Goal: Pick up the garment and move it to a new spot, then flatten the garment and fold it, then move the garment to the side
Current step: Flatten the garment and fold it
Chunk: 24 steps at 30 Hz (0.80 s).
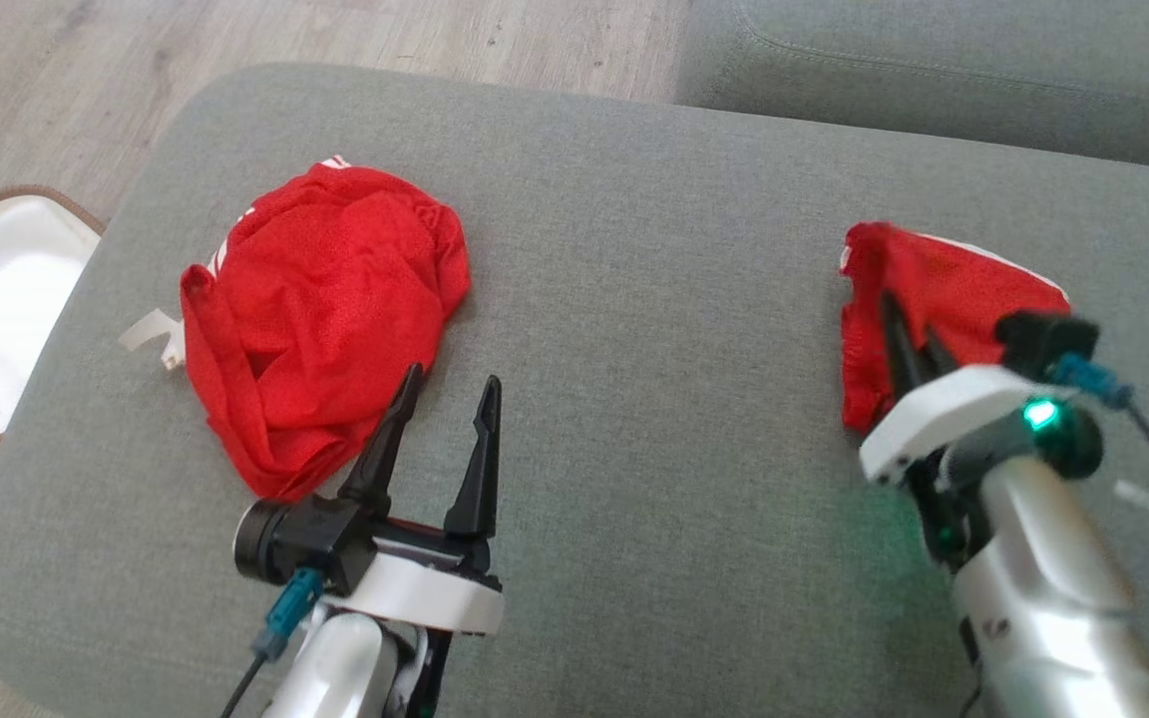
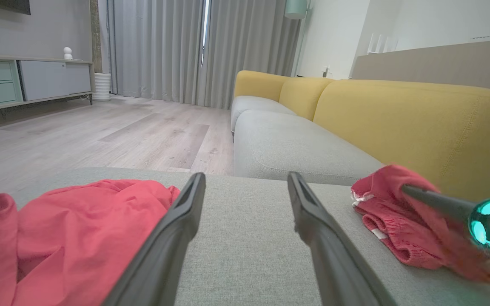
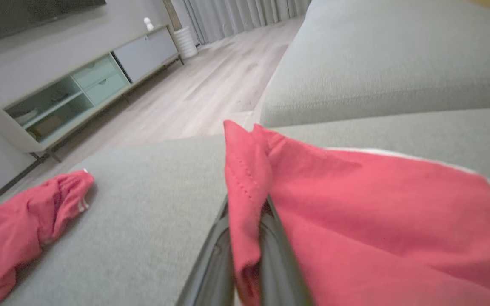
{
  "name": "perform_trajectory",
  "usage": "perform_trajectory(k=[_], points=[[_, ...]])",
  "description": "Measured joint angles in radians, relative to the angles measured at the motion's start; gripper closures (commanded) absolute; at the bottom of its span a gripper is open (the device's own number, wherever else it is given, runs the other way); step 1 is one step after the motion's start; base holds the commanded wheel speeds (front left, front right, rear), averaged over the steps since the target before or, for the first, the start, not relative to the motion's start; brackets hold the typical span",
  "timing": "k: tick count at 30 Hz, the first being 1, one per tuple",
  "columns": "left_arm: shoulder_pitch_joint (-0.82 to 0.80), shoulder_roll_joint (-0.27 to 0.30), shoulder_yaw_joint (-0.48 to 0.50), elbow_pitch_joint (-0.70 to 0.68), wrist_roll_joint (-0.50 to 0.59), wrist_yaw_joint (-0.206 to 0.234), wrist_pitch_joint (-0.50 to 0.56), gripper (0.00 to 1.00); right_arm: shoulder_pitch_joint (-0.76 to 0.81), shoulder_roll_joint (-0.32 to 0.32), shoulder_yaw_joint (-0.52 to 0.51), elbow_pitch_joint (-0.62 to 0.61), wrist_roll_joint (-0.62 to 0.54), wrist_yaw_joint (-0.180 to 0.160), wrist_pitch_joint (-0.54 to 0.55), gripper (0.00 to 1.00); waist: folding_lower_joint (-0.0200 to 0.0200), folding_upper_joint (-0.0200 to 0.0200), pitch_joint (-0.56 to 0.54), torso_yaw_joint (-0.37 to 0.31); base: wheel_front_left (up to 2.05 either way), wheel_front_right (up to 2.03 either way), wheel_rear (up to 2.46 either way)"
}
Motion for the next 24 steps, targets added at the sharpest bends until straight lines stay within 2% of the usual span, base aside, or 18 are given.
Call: perform_trajectory(k=[9,10,11,19,24], points=[[0.003,0.000,0.004,0.000,0.000,0.000,0.000,0.00,0.040,-0.006,0.082,0.074,0.007,0.000,0.029,1.00,0.0000,0.0000,-0.004,-0.023,0.00,0.00,0.00],[0.003,0.000,0.005,0.000,0.000,0.000,0.000,0.00,0.043,-0.008,0.096,0.081,0.005,0.000,0.035,0.09,0.0000,0.0000,-0.005,-0.028,0.00,0.00,0.00],[0.004,0.000,0.006,0.000,0.000,0.000,0.000,0.00,0.050,-0.009,0.107,0.086,0.004,0.000,0.035,0.00,0.0000,0.0000,-0.005,-0.033,0.00,0.00,0.00],[0.008,0.000,0.037,0.004,0.000,-0.001,0.000,0.00,0.080,-0.008,0.227,0.079,0.030,0.000,0.078,0.00,0.0000,0.0000,-0.021,-0.083,0.00,0.00,0.00],[0.022,0.001,0.063,0.004,0.010,-0.006,0.000,0.00,0.080,-0.014,0.248,-0.008,0.081,0.000,0.027,0.00,0.0000,0.0000,-0.040,-0.135,0.00,0.00,0.00]])
